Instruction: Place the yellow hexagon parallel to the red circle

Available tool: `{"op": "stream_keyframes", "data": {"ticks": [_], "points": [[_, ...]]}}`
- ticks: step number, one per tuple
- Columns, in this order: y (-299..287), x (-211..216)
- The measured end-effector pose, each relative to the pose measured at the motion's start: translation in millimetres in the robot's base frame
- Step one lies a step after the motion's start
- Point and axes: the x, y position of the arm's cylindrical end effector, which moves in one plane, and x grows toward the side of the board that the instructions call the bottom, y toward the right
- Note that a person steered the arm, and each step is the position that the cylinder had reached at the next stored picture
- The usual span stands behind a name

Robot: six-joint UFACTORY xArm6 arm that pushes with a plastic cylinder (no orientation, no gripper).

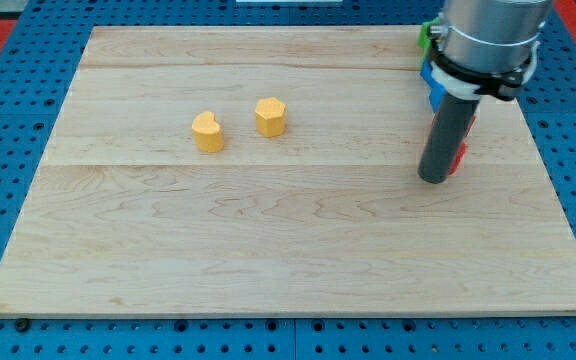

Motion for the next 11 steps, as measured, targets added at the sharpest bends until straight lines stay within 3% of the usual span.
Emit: {"op": "stream_keyframes", "data": {"ticks": [2, 3, 7, 9, 11], "points": [[5, 28], [-36, 15], [-164, -126], [-236, -132], [-171, -98]]}}
